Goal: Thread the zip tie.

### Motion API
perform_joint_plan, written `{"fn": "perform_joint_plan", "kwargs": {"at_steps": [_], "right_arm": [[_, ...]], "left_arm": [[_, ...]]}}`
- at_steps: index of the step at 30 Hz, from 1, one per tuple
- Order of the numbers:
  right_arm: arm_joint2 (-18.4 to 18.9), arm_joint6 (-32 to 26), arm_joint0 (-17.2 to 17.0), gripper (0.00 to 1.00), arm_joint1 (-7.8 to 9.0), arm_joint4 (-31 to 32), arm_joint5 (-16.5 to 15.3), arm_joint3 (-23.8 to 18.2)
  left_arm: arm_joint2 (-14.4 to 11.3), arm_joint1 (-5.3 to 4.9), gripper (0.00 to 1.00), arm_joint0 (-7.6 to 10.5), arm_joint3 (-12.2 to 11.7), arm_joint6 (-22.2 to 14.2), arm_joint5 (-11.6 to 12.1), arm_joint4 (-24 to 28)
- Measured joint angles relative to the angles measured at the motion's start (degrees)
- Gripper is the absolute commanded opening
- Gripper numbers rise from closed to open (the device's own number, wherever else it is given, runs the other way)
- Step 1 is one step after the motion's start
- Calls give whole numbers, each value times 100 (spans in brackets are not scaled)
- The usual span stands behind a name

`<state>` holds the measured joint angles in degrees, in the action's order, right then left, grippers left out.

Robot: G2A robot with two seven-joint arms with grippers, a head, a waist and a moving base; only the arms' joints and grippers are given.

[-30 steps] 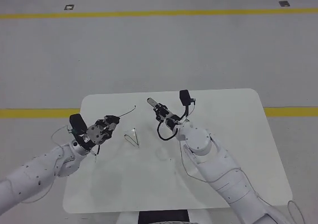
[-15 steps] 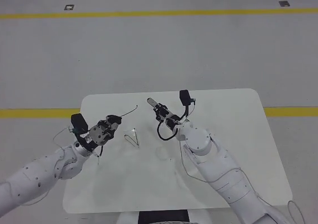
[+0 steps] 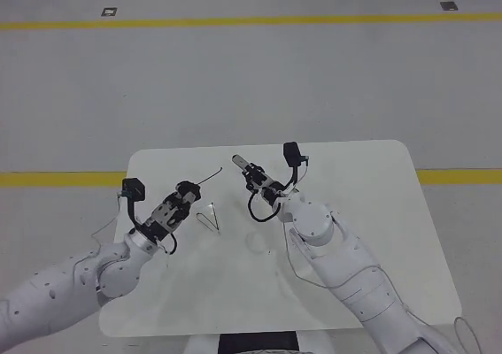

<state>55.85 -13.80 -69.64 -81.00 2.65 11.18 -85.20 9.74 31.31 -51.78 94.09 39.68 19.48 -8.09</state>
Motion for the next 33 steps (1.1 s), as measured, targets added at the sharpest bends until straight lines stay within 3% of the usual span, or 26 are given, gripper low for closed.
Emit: {"fn": "perform_joint_plan", "kwargs": {"at_steps": [6, 16, 20, 26, 29, 33], "right_arm": [[0, 0, 0, 100, 0, 0, 0, 0], [0, 0, 0, 100, 0, 0, 0, 0], [1, 2, -2, 100, 0, -1, -2, -1], [110, -261, -28, 100, -34, -664, -655, 231], [81, -614, 138, 100, -75, -1082, -1022, 551], [-19, -1038, 460, 100, -158, -1605, -1367, 1070]], "left_arm": [[18, -50, 0, 43, 184, -453, 0, 546], [26, -43, 0, 30, 186, -467, 0, 569], [183, -6, 0, -53, 326, -923, 0, 1344], [698, -66, 0, -308, 478, -1903, 0, 2710], [1122, -93, 0, -544, 528, -2466, 0, 3309], [1911, -87, 0, -1003, 503, -3309, 0, 4030]]}}
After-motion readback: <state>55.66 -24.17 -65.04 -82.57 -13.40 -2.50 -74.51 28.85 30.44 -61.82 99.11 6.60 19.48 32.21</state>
